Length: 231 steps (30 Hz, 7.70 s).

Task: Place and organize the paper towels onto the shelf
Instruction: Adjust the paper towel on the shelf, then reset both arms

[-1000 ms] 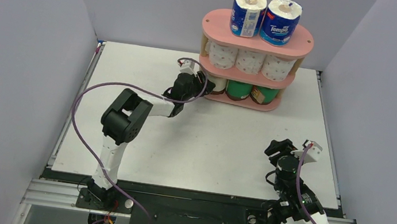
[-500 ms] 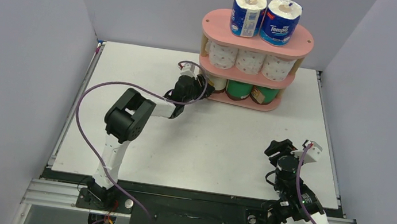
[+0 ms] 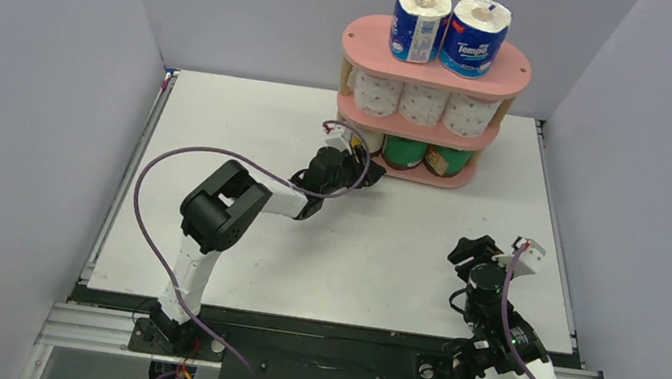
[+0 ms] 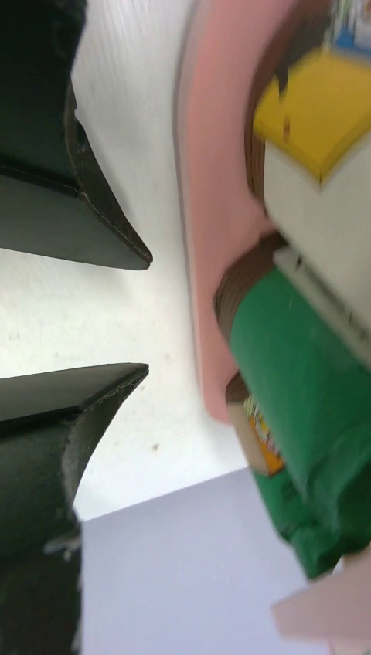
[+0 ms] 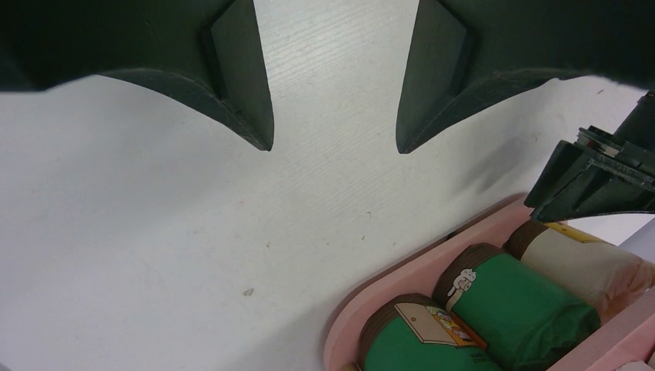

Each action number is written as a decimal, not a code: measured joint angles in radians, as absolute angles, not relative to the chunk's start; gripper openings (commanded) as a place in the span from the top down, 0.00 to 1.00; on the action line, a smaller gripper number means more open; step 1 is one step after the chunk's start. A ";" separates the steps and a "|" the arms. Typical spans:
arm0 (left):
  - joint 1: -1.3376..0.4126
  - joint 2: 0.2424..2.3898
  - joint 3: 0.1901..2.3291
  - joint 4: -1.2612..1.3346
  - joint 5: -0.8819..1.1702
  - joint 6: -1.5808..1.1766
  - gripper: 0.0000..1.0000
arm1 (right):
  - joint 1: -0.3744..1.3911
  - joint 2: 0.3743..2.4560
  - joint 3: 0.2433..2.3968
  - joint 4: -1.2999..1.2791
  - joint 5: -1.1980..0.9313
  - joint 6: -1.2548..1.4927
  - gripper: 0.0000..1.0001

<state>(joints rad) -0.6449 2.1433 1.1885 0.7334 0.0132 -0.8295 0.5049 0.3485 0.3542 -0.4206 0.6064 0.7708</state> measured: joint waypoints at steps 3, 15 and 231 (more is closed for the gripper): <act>-0.682 2.144 1.220 0.739 0.030 -0.824 0.54 | 0.505 0.346 0.354 -0.421 0.606 0.771 0.45; -0.694 2.237 1.314 0.759 0.031 -0.823 0.54 | 0.505 0.335 0.354 -0.421 0.606 0.772 0.45; -0.089 1.467 0.226 1.050 -0.279 -0.099 0.03 | -0.012 1.373 0.241 0.974 0.211 0.123 0.11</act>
<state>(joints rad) -0.0895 1.4666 0.2260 1.0504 -0.2794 -0.0990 -0.0124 1.3727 0.2405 0.9737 0.2108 0.1226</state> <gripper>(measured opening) 0.968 0.887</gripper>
